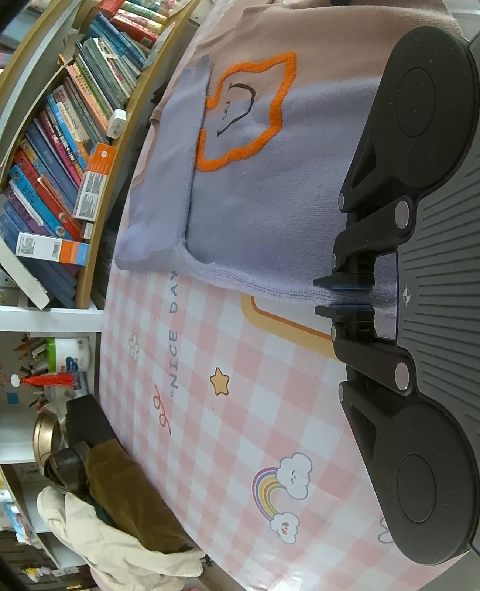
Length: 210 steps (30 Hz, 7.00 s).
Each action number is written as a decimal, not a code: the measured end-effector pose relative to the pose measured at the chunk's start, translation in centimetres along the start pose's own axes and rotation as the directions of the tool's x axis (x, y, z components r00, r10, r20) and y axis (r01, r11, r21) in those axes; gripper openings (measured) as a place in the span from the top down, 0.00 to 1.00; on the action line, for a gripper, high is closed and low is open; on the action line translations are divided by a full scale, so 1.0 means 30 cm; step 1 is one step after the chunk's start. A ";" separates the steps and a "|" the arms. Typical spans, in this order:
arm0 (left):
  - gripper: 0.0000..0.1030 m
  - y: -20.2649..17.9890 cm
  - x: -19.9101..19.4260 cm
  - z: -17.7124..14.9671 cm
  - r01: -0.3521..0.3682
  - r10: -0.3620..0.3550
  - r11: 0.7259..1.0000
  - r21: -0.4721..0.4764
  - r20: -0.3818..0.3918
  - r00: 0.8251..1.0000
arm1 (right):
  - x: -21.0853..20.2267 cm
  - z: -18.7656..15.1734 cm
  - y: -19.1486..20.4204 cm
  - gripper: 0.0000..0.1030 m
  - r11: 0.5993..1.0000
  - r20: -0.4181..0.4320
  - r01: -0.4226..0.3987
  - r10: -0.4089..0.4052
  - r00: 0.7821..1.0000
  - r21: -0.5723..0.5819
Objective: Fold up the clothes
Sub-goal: 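Hold the sweater hem with the left tool and open it, then grasp the lavender sleeve with the left tool and spread it out flat, then pinch the sweater hem with both tools and pull it straight, then open both tools and lift them away from the flat sweater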
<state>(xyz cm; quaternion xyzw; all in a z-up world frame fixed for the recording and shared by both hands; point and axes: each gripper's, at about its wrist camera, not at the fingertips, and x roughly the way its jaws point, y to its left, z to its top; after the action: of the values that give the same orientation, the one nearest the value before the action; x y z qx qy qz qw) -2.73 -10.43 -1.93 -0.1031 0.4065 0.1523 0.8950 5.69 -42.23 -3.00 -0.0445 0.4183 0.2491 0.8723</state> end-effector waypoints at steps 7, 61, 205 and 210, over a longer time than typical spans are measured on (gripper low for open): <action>0.94 0.005 -0.005 0.001 0.010 -0.010 1.000 -0.002 -0.004 1.000 | -0.006 -0.002 -0.004 0.92 1.000 -0.002 0.015 -0.015 1.000 0.003; 0.80 -0.748 0.198 0.259 0.147 -0.247 0.777 0.613 0.082 0.966 | -0.136 -0.106 -0.018 0.56 0.998 0.012 0.033 -0.033 0.999 0.061; 0.82 0.290 0.030 0.074 0.362 -0.363 0.932 -0.036 -0.130 0.923 | -0.151 -0.165 0.230 0.54 0.863 -0.023 0.287 -0.305 0.952 0.416; 0.81 0.261 -0.037 0.034 0.304 -0.304 0.952 -0.017 -0.122 0.945 | -0.179 -0.165 0.221 0.32 0.884 -0.006 0.279 -0.299 0.954 0.376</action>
<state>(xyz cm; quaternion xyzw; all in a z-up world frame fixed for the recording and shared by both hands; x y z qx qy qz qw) -5.50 -3.01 -0.91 -0.1728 0.4401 0.0054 0.8811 -3.77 -39.99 -1.29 0.0666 0.4236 0.0335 0.9028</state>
